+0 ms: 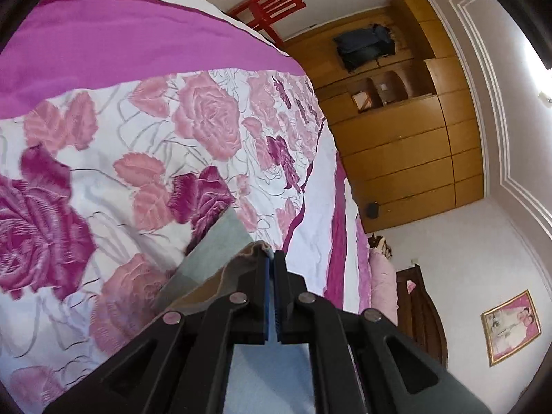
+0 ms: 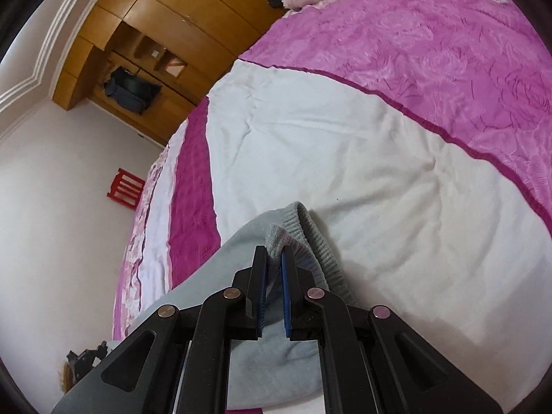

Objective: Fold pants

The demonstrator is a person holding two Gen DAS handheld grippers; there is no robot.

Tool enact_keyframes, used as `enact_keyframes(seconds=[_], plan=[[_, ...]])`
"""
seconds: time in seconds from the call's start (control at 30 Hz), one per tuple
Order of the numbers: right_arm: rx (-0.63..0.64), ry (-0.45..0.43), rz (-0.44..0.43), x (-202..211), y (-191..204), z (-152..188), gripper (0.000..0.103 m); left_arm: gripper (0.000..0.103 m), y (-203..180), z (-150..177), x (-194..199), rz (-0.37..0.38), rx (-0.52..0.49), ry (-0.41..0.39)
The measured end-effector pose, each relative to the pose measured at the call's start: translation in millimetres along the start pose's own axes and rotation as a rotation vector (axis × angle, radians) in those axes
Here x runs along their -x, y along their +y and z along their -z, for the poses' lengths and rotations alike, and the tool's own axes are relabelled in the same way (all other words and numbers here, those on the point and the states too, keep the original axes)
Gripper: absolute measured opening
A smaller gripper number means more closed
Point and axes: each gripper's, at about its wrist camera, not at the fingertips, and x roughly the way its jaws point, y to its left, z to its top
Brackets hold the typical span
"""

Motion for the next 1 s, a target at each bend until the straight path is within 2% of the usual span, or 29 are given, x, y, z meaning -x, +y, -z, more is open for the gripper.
enact_keyframes(seconds=[0.1,0.23,0.33,0.6,0.8,0.83,0.87,0.9,0.93,0.97,1.0], plan=[[-0.011,-0.007,-0.007,-3,-1,-8,0.008,0.002,-11,-3,-8,-0.008,-0.044,-0.014],[-0.021,-0.005,0.004,-14,2,-14,0.008,0.002,-20,-9,-15,0.016,-0.066,-0.022],[-0.007,0.008,0.027,-26,6,-17,0.008,0.002,-20,-15,-24,-0.009,-0.077,-0.011],[0.023,0.021,0.064,-44,15,-22,0.008,0.002,3,-26,-54,-0.059,-0.031,0.049],[0.018,0.011,0.048,-46,16,-26,0.01,0.002,-1,-28,-71,-0.126,-0.102,0.075],[0.004,-0.011,0.038,-45,16,-28,0.013,0.002,-1,-28,-73,-0.121,-0.1,0.076],[-0.009,-0.076,0.023,-40,15,-29,0.018,0.002,-1,-30,-74,-0.115,-0.095,0.076],[-0.005,-0.14,0.028,-33,16,-30,0.042,0.002,1,-32,-75,-0.102,-0.086,0.075],[0.003,-0.196,0.043,-27,17,-29,0.08,0.002,2,-33,-75,-0.087,-0.078,0.069],[0.015,-0.262,0.062,-18,19,-28,0.095,0.007,3,-37,-70,-0.045,-0.066,0.027],[0.038,-0.333,0.073,-7,22,-26,0.103,0.013,4,-39,-61,0.005,-0.054,-0.031]])
